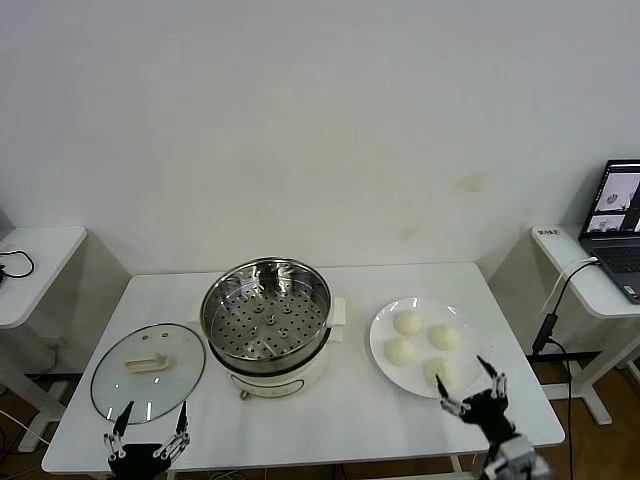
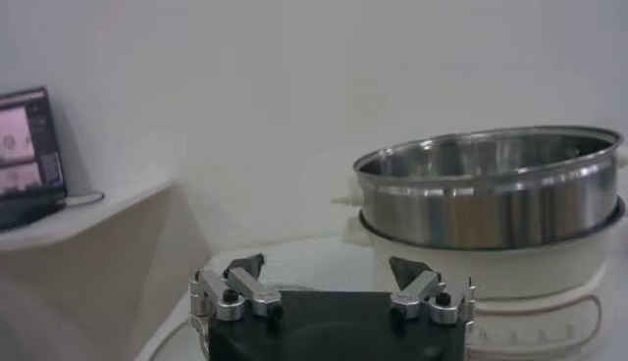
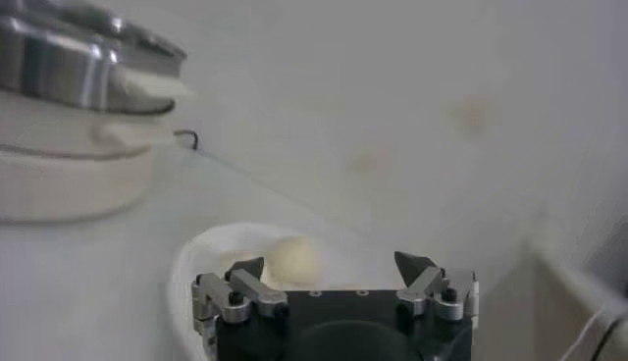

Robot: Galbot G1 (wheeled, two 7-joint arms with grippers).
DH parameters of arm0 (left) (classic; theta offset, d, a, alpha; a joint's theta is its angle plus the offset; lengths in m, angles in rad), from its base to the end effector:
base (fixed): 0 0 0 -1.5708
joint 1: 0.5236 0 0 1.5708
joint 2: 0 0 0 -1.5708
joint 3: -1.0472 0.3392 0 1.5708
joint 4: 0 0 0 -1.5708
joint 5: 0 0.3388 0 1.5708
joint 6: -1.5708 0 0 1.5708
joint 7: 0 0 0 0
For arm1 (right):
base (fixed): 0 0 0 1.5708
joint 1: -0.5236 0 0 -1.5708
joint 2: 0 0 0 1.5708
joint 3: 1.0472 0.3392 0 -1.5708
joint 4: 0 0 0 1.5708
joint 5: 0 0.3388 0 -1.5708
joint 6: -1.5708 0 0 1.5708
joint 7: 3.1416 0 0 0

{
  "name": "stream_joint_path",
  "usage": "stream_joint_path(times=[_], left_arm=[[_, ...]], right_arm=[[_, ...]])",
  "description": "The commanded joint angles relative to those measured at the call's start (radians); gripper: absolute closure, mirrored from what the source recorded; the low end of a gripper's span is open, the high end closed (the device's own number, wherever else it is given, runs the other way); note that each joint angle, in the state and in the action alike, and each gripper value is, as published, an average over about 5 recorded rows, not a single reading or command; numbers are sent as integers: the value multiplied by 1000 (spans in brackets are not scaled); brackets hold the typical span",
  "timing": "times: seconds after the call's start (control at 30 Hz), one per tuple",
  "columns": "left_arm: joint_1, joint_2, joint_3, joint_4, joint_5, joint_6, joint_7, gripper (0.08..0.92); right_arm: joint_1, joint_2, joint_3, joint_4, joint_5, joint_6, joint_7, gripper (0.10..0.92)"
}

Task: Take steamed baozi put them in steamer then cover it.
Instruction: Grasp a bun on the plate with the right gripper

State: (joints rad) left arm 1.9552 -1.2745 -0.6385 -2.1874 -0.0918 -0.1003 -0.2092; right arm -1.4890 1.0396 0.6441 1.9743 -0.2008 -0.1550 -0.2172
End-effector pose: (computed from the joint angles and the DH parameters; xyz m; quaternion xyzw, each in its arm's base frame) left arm 0.0682 0.0721 -0.2951 0.0442 -0.9903 -0.1066 0.0774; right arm 0.2117 -0.1367 -0.2758 0.1272 -0.9212 0.3515 0.1081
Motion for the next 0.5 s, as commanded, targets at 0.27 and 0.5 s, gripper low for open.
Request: stream_joint_path(times=[0.27,0.5], left_arm=[[-30,-18,2,12,108,25,31,177],[-22,-24,0,-4,125,20,28,177]], right_arm=[[510,-381,-201,-256,-206,-94,-307,203],[870,-540,-572,-353,-144,-59,-551,203]])
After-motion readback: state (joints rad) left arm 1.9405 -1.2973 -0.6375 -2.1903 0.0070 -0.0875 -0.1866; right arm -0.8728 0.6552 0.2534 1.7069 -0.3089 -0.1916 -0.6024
